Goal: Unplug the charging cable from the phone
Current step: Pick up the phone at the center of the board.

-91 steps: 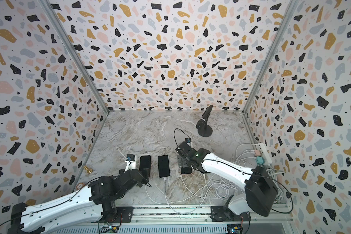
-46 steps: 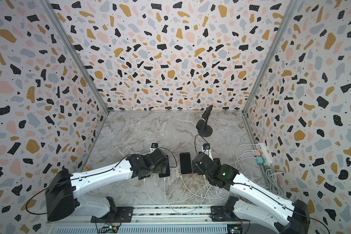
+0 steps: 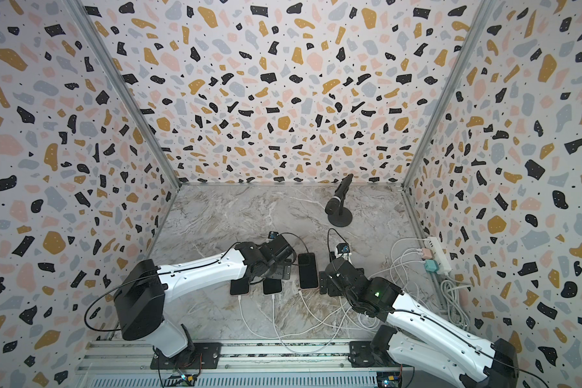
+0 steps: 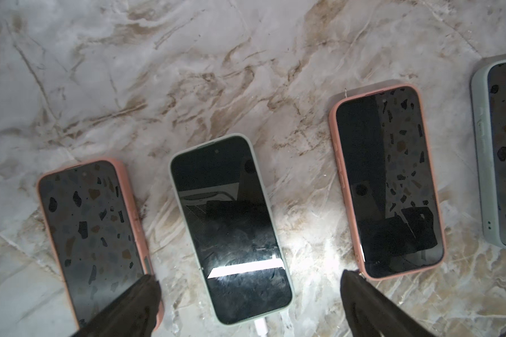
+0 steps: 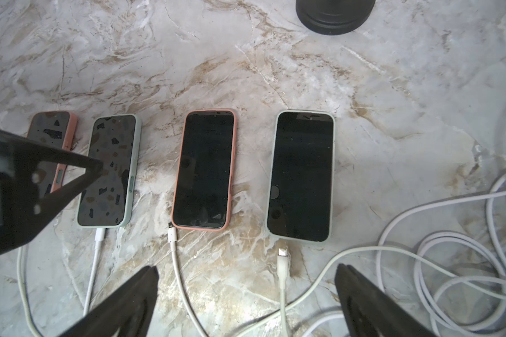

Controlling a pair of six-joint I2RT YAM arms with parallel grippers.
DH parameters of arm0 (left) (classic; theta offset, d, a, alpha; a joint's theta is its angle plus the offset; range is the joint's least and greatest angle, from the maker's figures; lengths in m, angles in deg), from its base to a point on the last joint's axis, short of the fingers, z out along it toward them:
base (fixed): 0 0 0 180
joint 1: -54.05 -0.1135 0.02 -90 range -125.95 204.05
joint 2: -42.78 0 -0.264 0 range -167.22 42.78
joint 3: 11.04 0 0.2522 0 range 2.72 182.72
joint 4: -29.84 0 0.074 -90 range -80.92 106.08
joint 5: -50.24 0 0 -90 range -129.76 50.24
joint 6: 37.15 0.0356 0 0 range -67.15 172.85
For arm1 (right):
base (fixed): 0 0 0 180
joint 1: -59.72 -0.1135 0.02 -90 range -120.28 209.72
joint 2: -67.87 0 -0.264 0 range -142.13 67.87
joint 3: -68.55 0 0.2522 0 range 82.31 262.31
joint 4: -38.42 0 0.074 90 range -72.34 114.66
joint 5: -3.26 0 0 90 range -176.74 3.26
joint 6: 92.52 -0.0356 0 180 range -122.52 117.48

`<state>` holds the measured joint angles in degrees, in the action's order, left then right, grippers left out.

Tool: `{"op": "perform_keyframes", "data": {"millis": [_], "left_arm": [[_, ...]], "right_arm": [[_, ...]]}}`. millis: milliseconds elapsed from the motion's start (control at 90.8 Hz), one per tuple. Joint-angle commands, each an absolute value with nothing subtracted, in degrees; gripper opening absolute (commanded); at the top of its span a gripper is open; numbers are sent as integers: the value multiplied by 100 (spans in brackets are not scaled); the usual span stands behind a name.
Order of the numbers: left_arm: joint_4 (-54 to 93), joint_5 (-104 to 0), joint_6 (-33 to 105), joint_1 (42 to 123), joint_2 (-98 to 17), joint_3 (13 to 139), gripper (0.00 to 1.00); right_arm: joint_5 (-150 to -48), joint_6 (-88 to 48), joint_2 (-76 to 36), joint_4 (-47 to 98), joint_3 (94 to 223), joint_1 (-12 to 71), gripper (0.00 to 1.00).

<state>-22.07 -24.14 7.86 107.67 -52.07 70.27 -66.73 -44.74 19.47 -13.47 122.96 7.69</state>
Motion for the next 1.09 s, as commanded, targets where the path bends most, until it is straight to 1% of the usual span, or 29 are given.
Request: {"op": "perform_keyframes", "data": {"millis": [0,143,341,451,716,1079], "left_arm": [[-2300,-2612,739,10697,-5369,7207,100],[-1984,-2728,574,10639,-5402,6894,100],[-2016,-2743,355,10480,-5433,6762,100],[-2055,-2957,331,10394,-5693,6850,100],[-1982,-3018,315,10164,-5935,6874,100],[-1976,-3169,340,10090,-6298,6943,99]], "right_arm": [[-6720,-4558,2035,-1468,12374,762,100],[-6742,-4512,2021,-1544,12384,764,100],[-6863,-4480,1765,-1419,12406,763,100],[-6970,-4497,1734,-1200,12304,762,100],[-7068,-4520,1736,-1113,12203,762,100],[-7169,-4566,1886,-880,11986,761,100]]}}
